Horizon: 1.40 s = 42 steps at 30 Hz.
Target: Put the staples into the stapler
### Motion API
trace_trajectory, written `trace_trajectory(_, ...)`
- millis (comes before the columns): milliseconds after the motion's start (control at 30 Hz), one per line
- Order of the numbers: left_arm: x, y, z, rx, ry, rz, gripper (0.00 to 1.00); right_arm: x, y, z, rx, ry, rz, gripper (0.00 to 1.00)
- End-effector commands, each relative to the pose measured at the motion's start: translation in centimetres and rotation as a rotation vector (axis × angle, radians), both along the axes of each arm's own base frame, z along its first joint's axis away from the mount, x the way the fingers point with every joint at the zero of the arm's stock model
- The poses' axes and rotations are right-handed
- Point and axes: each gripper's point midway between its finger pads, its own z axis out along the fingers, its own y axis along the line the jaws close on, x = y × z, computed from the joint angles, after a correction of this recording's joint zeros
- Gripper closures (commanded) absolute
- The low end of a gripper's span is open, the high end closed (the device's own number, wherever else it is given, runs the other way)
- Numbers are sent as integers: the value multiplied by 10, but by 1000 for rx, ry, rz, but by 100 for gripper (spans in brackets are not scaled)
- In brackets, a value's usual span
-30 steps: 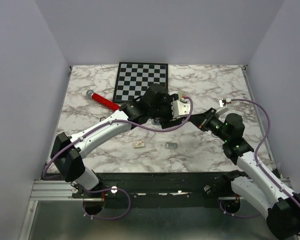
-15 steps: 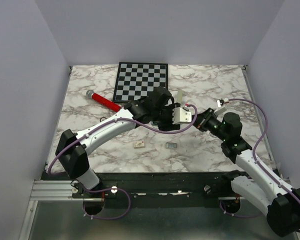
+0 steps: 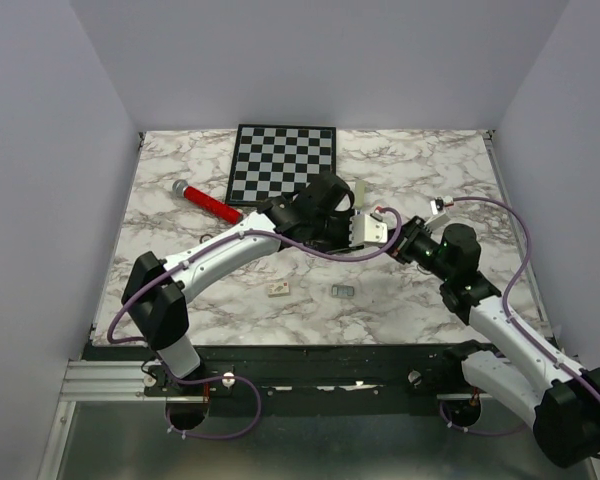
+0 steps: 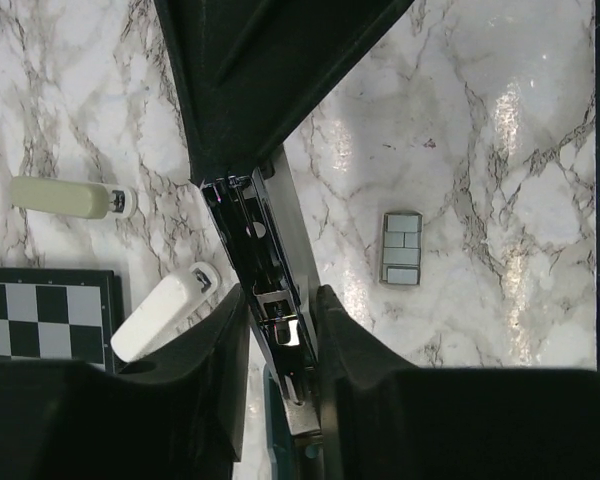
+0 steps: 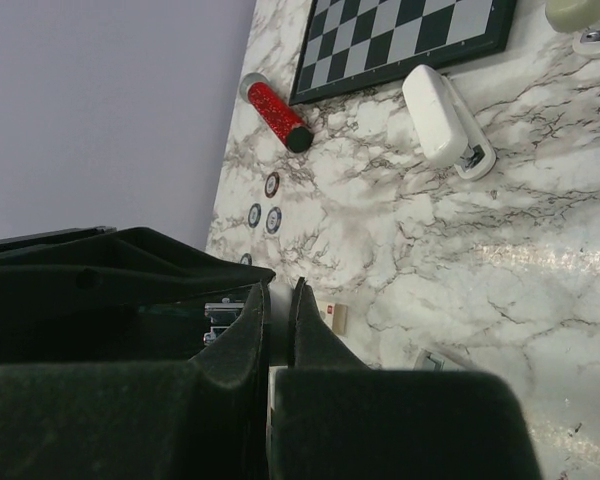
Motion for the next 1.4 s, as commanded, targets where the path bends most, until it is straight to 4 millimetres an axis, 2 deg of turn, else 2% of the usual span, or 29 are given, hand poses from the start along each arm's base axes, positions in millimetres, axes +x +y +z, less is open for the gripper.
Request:
trace_trajectory(0, -6, 5, -6, 38, 37, -35, 76, 0, 6, 16, 32, -52, 32, 99)
trace_trajectory(100, -4, 14, -9, 55, 44, -29, 88, 1, 6, 13, 19, -49, 31, 98)
trace_trajectory(133, -1, 19, -9, 58, 43, -23, 89, 0, 6, 13, 14, -52, 32, 95)
trace_trajectory(233, 1, 34, -17, 98, 49, -15, 95, 0, 1, 6, -25, -51, 14, 79)
trace_trajectory(267, 1, 42, -22, 123, 65, -5, 97, 0, -1, 5, -36, -53, 8, 69)
trace_trajectory(300, 2, 47, -25, 137, 66, -5, 99, 0, -2, 3, -52, -54, 5, 65)
trace_trajectory(467, 9, 73, -48, 235, 88, 30, 99, -2, -17, -15, -135, -31, -56, 37)
trace_trajectory(600, 16, 86, -67, 306, 81, 46, 99, -3, -35, -29, -249, -50, -106, 27)
trace_trajectory(733, 24, 92, -96, 397, 105, 51, 98, -8, -49, -46, -346, -22, -132, 23)
trace_trajectory(900, 31, 93, -126, 467, 138, 56, 95, -13, -54, -54, -386, -19, -128, 23)
trace_trajectory(933, 34, 96, -137, 501, 145, 66, 95, -15, -54, -55, -389, -20, -124, 23)
trace_trajectory(1133, 37, 102, -159, 572, 174, 81, 89, -22, -59, -67, -438, -9, -112, 22)
trace_trajectory(1167, 37, 102, -160, 573, 178, 81, 84, -23, -60, -68, -441, -9, -111, 22)
trace_trajectory(1200, 36, 103, -161, 576, 182, 82, 75, -24, -61, -69, -445, -8, -112, 22)
trace_trajectory(1367, 38, 102, -156, 564, 171, 91, 55, -26, -61, -71, -463, -17, -95, 22)
